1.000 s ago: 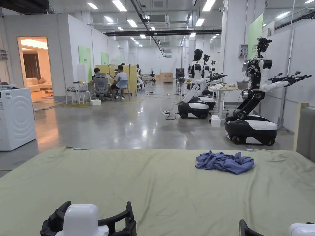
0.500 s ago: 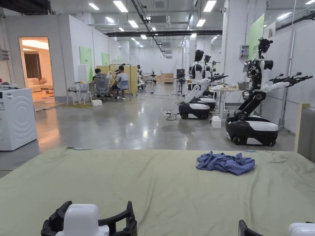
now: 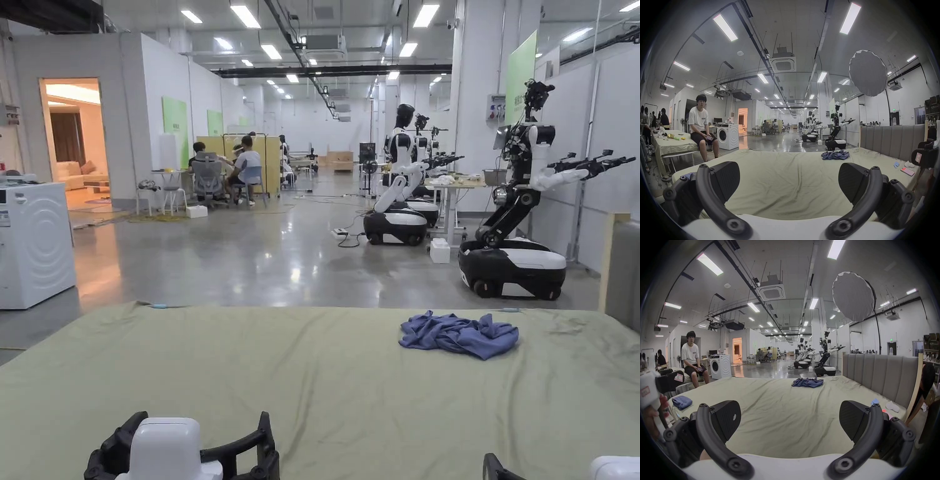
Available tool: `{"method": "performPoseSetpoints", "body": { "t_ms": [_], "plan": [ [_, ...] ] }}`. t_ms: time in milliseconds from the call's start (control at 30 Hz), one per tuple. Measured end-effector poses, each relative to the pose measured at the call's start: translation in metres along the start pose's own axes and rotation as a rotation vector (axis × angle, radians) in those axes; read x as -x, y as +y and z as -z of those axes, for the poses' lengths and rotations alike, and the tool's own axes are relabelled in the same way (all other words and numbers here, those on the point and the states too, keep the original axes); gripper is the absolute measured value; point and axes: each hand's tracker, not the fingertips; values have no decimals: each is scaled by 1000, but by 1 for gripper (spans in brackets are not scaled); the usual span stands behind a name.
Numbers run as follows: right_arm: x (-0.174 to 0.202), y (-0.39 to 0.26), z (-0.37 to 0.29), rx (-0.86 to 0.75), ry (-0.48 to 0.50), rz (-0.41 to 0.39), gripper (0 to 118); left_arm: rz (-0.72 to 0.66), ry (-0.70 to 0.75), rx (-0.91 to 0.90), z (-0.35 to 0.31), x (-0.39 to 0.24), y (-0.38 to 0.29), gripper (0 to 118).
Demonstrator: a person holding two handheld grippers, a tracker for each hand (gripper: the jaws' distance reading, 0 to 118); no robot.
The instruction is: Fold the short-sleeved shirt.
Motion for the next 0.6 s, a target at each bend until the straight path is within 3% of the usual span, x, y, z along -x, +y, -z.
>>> {"method": "performPoseSetpoints", "body": {
  "t_ms": [200, 400, 600],
  "plan": [
    [-6, 7, 1, 45, 41, 32, 118, 0, -1, 2, 0, 0, 0, 118],
    [0, 2, -3, -29, -14, -51, 118, 0, -6, 4, -1, 0, -1, 118],
    [8, 0, -3, -47, -31, -69, 118, 4, -5, -2, -2, 1, -1, 118]
  ]
}}
